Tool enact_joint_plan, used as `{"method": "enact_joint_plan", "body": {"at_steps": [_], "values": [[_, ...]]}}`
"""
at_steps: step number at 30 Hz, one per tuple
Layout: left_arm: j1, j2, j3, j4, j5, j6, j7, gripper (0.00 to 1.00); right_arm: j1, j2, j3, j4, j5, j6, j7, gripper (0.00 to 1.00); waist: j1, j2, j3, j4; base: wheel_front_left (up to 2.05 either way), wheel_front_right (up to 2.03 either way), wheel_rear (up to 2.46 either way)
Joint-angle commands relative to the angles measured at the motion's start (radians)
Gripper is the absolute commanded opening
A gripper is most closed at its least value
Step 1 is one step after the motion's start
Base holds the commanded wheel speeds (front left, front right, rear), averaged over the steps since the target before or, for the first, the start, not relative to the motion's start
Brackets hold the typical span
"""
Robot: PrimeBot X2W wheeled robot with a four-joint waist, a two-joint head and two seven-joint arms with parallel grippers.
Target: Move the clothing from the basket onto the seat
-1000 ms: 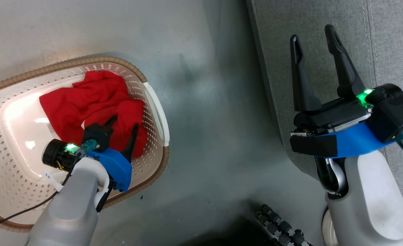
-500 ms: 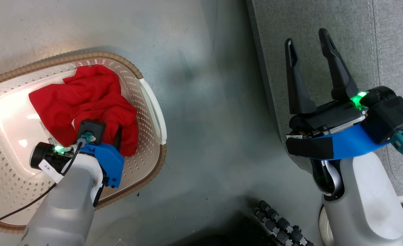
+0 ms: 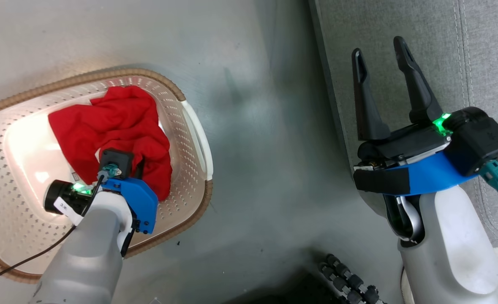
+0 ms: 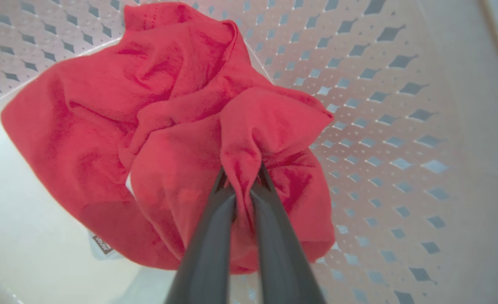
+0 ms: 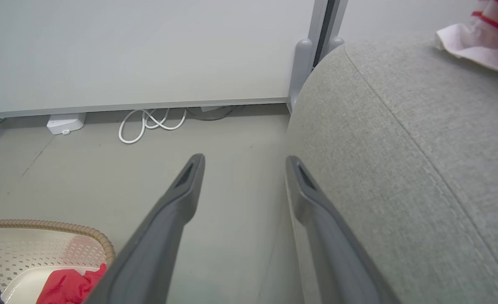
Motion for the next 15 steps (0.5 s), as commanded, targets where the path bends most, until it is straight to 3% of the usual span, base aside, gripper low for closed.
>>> {"method": "enact_joint_plan", "body": {"at_steps": [1,7,15], "values": [[-0.004,0.000,-0.002,0.005,-0.006,-0.004,-0.007,0.00,-0.014,0.003,0.000,0.004,-0.008,-0.001,0.004,1.00,0.0000,0.0000,-0.013,0.009,0.00,0.00,0.00],[0.027,-0.027,0.002,0.011,-0.030,-0.012,-0.025,0.00,-0.009,0.003,0.004,0.029,-0.027,-0.001,0.014,1.00,0.0000,0.0000,-0.102,0.042,0.00,0.00,0.00],[0.087,-0.062,-0.022,-0.008,-0.053,-0.051,-0.045,0.00,0.057,0.002,-0.012,0.080,-0.067,-0.001,0.047,1.00,0.0000,0.0000,-0.328,0.140,0.00,0.00,0.00]]}}
